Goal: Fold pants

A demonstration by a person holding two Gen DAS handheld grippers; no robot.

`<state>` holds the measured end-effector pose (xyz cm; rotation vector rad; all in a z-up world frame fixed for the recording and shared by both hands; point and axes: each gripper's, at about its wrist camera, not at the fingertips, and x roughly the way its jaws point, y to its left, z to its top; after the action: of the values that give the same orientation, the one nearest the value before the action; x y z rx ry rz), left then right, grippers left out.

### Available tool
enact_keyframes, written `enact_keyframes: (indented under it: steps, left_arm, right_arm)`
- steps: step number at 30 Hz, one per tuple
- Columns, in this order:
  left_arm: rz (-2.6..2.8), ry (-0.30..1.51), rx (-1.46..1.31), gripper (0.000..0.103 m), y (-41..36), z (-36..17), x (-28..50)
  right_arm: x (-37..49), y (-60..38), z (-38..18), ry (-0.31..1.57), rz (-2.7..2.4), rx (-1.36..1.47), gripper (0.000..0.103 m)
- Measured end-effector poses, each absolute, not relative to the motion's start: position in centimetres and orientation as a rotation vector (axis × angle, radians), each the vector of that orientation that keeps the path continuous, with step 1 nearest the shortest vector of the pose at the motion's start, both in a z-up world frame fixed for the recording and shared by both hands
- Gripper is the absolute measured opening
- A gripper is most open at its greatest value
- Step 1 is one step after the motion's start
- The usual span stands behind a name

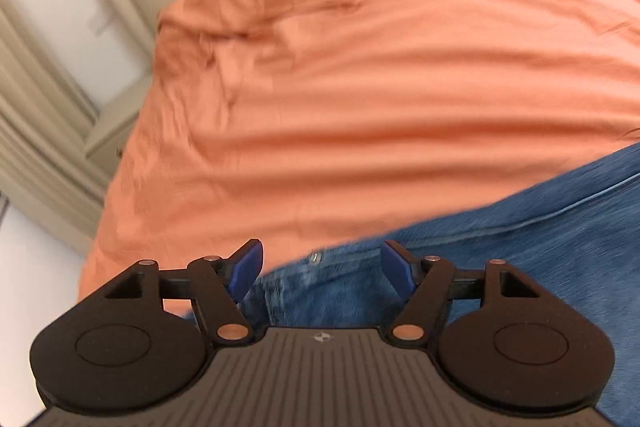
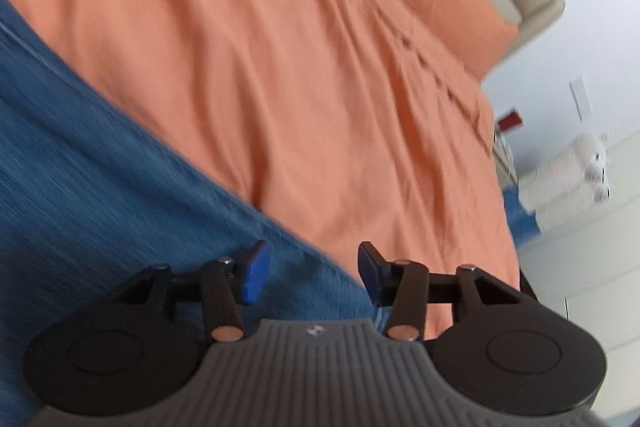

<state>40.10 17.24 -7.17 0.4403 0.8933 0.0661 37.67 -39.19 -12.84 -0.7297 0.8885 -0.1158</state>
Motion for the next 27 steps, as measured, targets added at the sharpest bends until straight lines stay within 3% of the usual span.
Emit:
enact_keyframes:
  steps: [6, 17, 27]
  left_arm:
    - [-0.199, 0.795, 0.589, 0.063, 10.3, -6.9, 37.0]
    - [-0.390, 0.830, 0.663, 0.063, 4.2, -13.4, 38.4]
    - [-0.460, 0.829, 0.689, 0.066, 4.0, -16.2, 39.4]
  right_arm:
    - [35.2, -30.6, -10.0, 0.735, 0.185, -0.700, 0.040]
    - [35.6, -12.6, -13.5, 0.645, 0.601, -0.756, 0.038]
    - [38.8, -11.0, -16.8, 0.680, 0.744, -0.842, 0.032]
